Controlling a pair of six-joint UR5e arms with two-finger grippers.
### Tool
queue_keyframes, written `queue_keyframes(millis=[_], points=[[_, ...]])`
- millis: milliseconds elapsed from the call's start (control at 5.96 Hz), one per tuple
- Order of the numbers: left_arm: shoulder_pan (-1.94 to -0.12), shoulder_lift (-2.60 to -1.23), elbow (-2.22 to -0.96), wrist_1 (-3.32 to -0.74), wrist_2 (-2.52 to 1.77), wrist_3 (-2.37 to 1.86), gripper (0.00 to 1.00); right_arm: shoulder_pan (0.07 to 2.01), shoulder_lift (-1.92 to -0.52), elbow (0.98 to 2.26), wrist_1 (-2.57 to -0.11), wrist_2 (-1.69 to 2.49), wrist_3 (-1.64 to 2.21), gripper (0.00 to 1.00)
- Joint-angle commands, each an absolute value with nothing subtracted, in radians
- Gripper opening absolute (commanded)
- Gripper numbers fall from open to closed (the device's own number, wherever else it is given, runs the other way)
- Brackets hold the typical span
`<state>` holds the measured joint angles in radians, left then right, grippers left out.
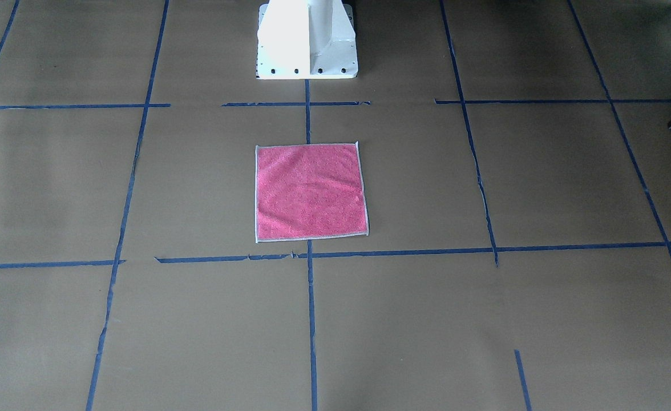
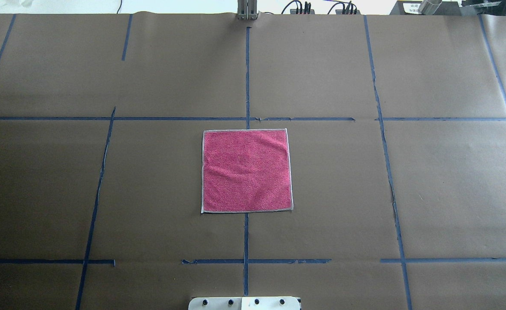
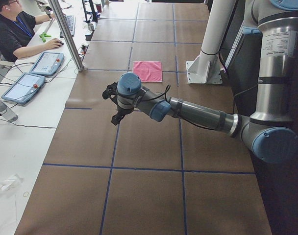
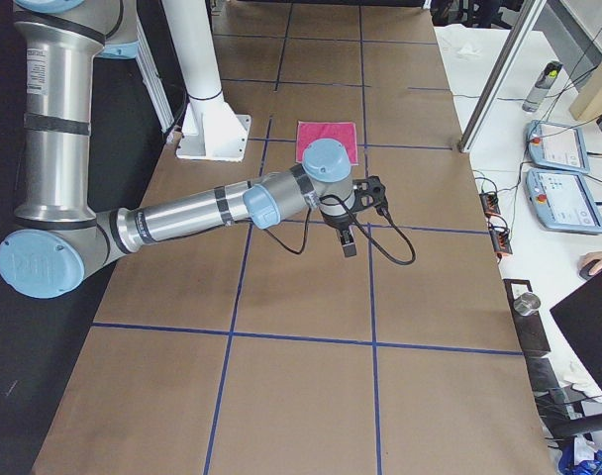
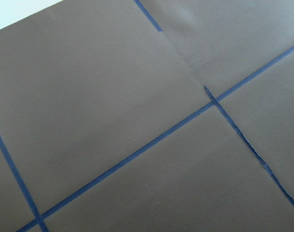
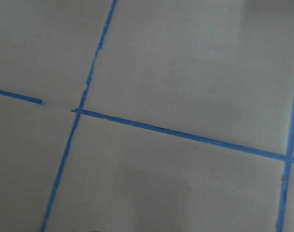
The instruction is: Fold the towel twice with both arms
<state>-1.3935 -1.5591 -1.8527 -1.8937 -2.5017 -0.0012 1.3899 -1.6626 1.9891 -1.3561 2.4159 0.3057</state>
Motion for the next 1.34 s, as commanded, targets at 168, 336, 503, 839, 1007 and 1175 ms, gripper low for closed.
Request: queue_keyframes(millis=[168,336,503,839,1007,1175], points=[[-1.052,-1.615,-2.001,-1.905,-2.224,-0.681,1.0,1.123,-1.548,2.065,-1.358,2.299,0.735,1.0],[-0.932,-1.658,-2.029,-1.904,-2.142,-0.863,1.0,0.994,-1.504,2.086,-1.358,2.17,0.952,1.0],[-0.834,-1.72,-2.031,-1.902,-2.076,-1.032,0.98,0.854,-1.446,2.089,-1.361,2.037,1.129,1.0],[-0.587,-1.819,-2.025,-1.893,-1.85,-1.248,0.94,0.618,-1.335,2.079,-1.373,1.848,1.317,1.0],[-0.468,-1.875,-2.014,-1.838,-1.769,-1.349,0.89,0.536,-1.281,2.028,-1.374,1.779,1.388,1.0],[-0.378,-1.949,-2.011,-1.756,-1.705,-1.476,0.73,0.475,-1.203,1.975,-1.415,1.74,1.492,0.97]])
